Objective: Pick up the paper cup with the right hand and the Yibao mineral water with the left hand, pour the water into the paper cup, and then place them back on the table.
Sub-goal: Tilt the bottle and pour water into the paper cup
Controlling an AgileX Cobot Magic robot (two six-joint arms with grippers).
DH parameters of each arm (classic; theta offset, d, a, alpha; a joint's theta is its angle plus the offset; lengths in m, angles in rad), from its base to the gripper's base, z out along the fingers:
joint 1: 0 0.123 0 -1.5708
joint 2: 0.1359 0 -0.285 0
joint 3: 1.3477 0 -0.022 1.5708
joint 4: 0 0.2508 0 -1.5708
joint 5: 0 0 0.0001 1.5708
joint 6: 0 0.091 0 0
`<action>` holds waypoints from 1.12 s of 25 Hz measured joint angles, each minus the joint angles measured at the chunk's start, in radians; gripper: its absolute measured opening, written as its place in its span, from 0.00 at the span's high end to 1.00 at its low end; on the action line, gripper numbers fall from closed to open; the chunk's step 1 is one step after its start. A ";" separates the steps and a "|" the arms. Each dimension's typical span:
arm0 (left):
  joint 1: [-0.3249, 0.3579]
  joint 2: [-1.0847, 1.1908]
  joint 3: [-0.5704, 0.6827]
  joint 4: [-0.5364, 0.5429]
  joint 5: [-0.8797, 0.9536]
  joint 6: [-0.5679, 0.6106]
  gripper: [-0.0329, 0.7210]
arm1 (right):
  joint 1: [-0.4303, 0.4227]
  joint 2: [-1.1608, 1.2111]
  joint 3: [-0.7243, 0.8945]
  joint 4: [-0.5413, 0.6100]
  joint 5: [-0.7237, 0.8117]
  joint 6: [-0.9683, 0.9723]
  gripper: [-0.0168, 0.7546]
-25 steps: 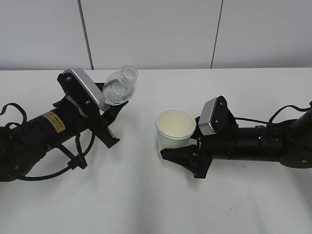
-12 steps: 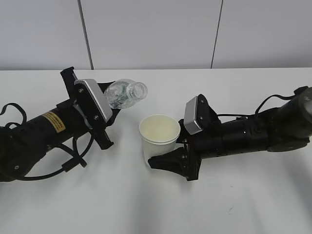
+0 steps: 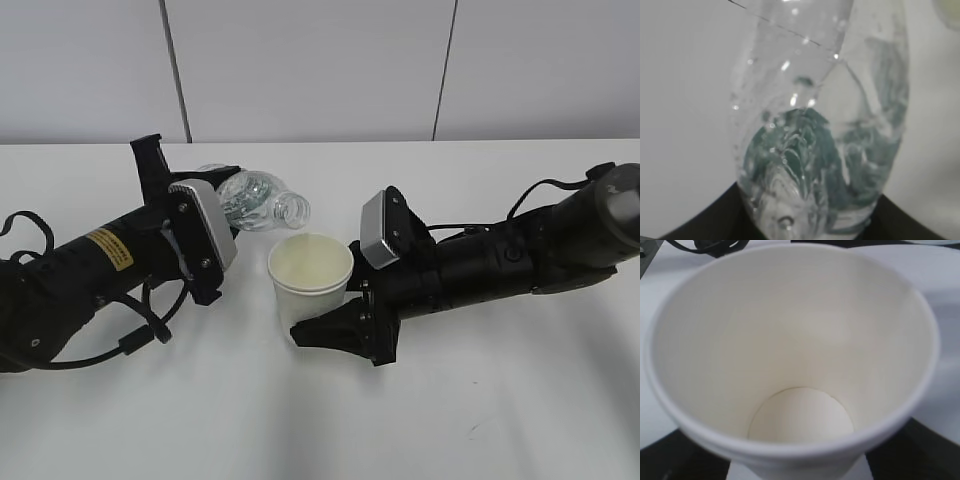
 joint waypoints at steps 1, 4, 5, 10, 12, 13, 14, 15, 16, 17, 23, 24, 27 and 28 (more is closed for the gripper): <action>0.000 0.000 0.000 0.000 0.000 0.019 0.54 | 0.000 0.000 -0.005 -0.014 0.007 0.016 0.29; 0.000 0.000 0.000 -0.003 0.000 0.066 0.54 | 0.000 0.000 -0.015 -0.036 0.023 0.040 0.29; 0.000 0.000 0.000 -0.003 0.000 0.086 0.54 | 0.000 0.000 -0.015 -0.043 0.024 0.042 0.29; 0.000 0.000 0.000 -0.004 0.000 0.172 0.54 | 0.000 0.000 -0.015 -0.058 0.028 0.049 0.29; 0.000 0.000 0.000 -0.008 0.000 0.204 0.54 | 0.000 0.000 -0.017 -0.065 0.028 0.051 0.29; 0.000 0.000 0.000 -0.012 0.000 0.221 0.54 | 0.000 0.000 -0.017 -0.072 0.028 0.055 0.29; 0.000 0.000 0.000 -0.015 0.000 0.242 0.54 | 0.000 0.000 -0.017 -0.077 0.028 0.062 0.29; 0.000 0.000 0.000 -0.017 0.000 0.259 0.54 | 0.000 0.000 -0.017 -0.086 0.028 0.066 0.29; 0.000 0.000 -0.001 -0.018 0.000 0.271 0.54 | 0.000 0.000 -0.017 -0.092 0.029 0.070 0.29; 0.000 0.000 -0.001 -0.018 0.000 0.277 0.54 | 0.000 0.000 -0.017 -0.096 0.029 0.072 0.29; 0.000 0.000 -0.001 -0.018 0.000 0.350 0.54 | 0.000 0.000 -0.017 -0.105 0.070 0.089 0.29; 0.000 0.000 -0.001 -0.018 0.000 0.357 0.54 | 0.000 0.000 -0.017 -0.110 0.075 0.091 0.29; 0.000 0.000 -0.001 -0.018 0.000 0.370 0.54 | 0.000 0.000 -0.017 -0.120 0.080 0.097 0.29; 0.000 0.000 -0.001 -0.018 0.000 0.372 0.54 | 0.000 0.000 -0.017 -0.125 0.080 0.102 0.29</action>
